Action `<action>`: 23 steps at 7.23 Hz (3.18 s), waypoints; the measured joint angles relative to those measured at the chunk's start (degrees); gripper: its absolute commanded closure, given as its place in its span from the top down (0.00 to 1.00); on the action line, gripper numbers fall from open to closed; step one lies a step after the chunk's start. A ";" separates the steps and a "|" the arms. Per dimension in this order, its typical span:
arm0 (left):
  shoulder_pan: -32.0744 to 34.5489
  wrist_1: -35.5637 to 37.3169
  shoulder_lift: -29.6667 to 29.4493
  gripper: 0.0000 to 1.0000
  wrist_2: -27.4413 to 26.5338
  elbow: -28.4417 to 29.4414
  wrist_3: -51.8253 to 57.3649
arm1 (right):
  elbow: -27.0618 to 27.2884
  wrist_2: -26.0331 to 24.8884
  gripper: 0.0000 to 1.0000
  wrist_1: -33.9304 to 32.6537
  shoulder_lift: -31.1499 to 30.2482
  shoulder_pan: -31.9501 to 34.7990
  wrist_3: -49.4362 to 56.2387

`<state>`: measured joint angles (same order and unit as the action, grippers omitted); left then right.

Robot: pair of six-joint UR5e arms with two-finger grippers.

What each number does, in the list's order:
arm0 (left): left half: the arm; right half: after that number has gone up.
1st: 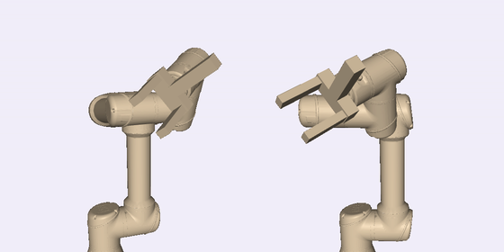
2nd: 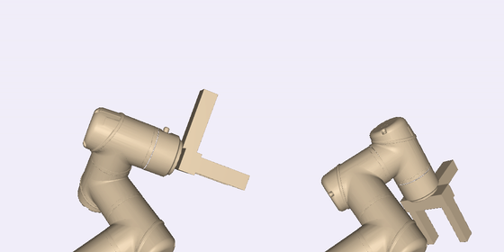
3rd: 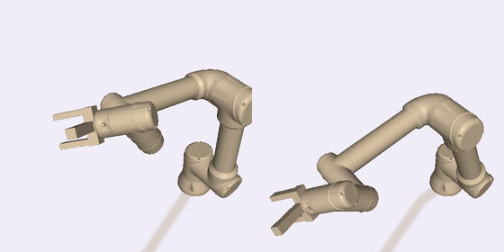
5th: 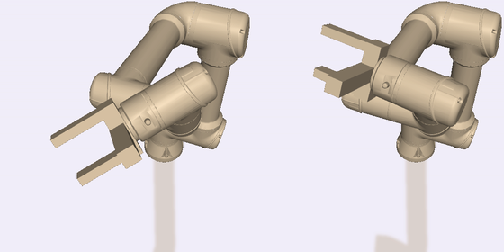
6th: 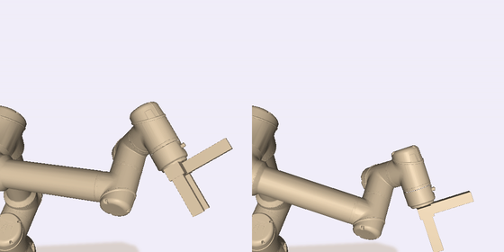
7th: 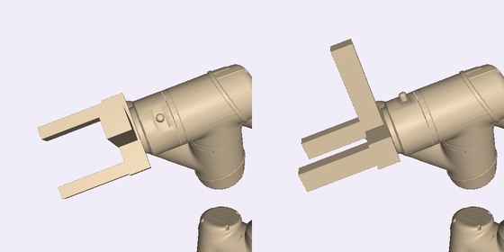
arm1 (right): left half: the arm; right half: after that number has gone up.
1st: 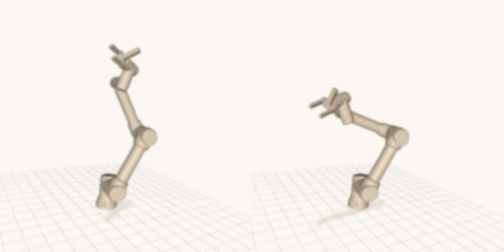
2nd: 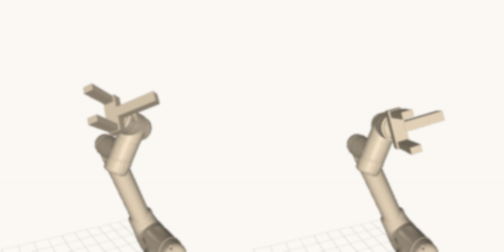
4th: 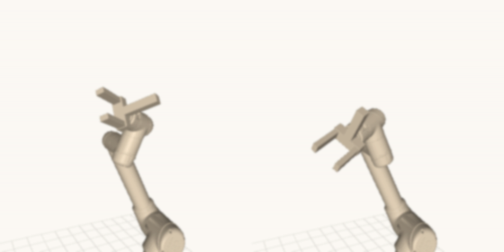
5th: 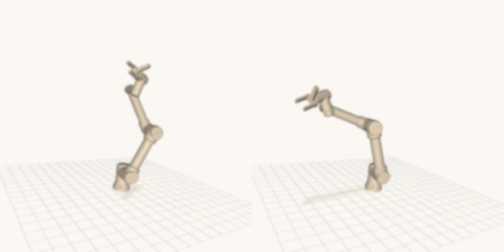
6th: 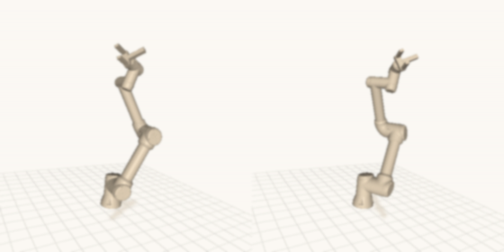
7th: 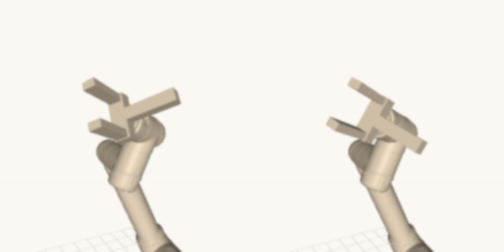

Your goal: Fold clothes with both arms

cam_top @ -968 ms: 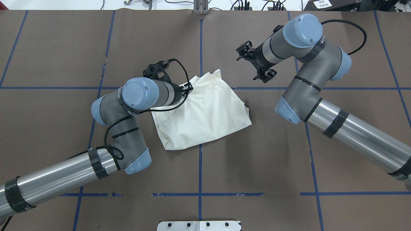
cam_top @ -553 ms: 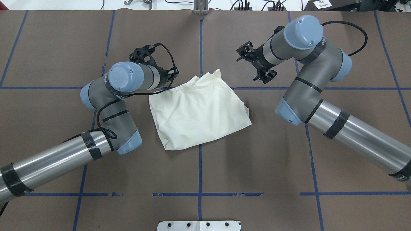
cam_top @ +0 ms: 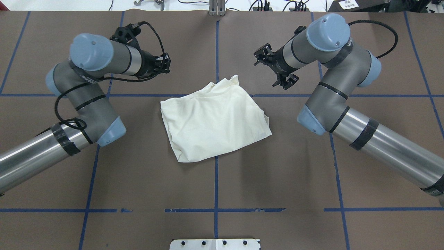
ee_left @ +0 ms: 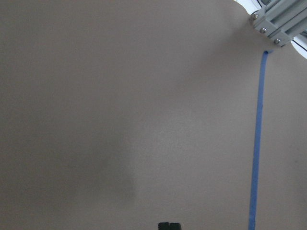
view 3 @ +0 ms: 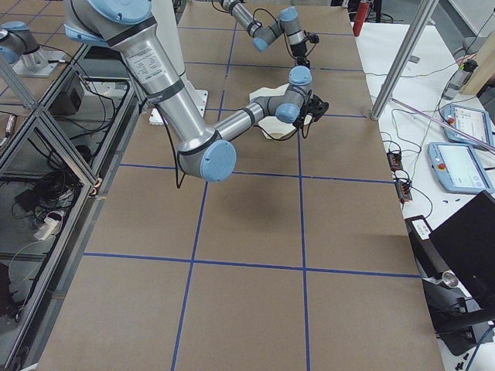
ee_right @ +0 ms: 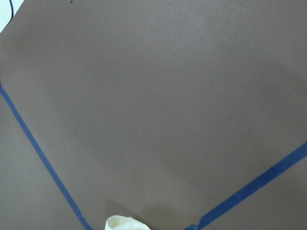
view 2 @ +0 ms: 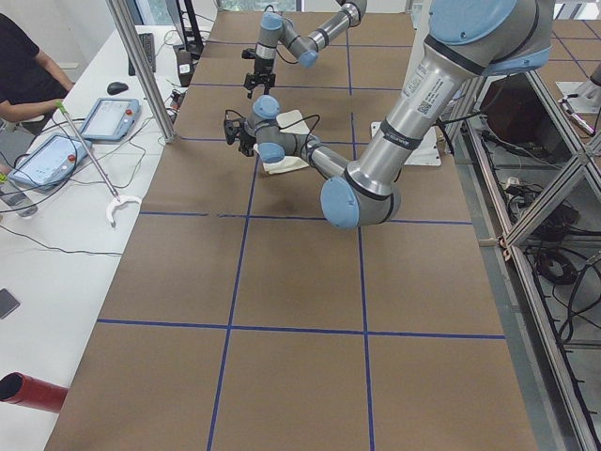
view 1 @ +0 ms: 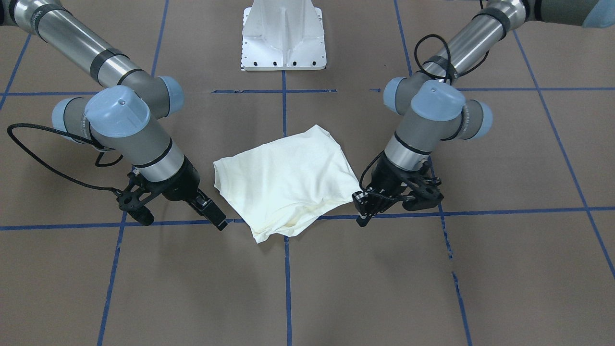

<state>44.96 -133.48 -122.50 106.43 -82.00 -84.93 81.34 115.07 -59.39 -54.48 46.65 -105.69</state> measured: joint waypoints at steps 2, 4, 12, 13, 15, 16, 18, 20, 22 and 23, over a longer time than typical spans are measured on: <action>4.95 4.47 10.19 0.00 3.81 -10.73 13.27 | 6.18 3.53 1.00 -6.38 -5.27 4.32 14.28; 15.47 5.82 19.46 0.00 11.91 -14.22 33.21 | 10.92 10.34 1.00 -10.00 -14.39 12.78 34.55; 46.15 33.17 27.80 1.00 29.77 -9.35 91.51 | 19.81 19.35 1.00 -36.99 -30.46 37.38 95.83; 46.52 33.28 27.74 1.00 28.02 -9.41 91.36 | 20.61 18.97 1.00 -38.12 -31.72 37.50 96.67; 46.58 33.06 28.49 1.00 24.13 -9.41 89.27 | 21.72 18.58 1.00 -38.79 -34.20 37.60 97.38; 46.50 32.42 30.08 1.00 23.55 -9.51 89.05 | 22.25 18.54 1.00 -38.81 -35.41 37.60 97.42; 46.36 32.06 31.49 1.00 23.98 -9.80 88.96 | 21.70 18.68 1.00 -38.57 -36.64 37.51 97.35; 46.39 35.83 32.81 1.00 27.50 -13.06 89.05 | 20.95 18.82 1.00 -38.16 -36.61 37.35 97.32; 46.35 38.43 33.41 1.00 28.10 -15.01 89.16 | 20.48 18.79 1.00 -38.02 -36.55 37.30 97.12; 46.28 38.65 33.49 1.00 28.06 -15.33 89.16 | 20.20 18.87 1.00 -38.00 -36.47 37.30 96.97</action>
<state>91.23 -94.83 -89.01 134.50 -97.33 4.23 101.54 133.94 -97.39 -90.95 83.94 -8.72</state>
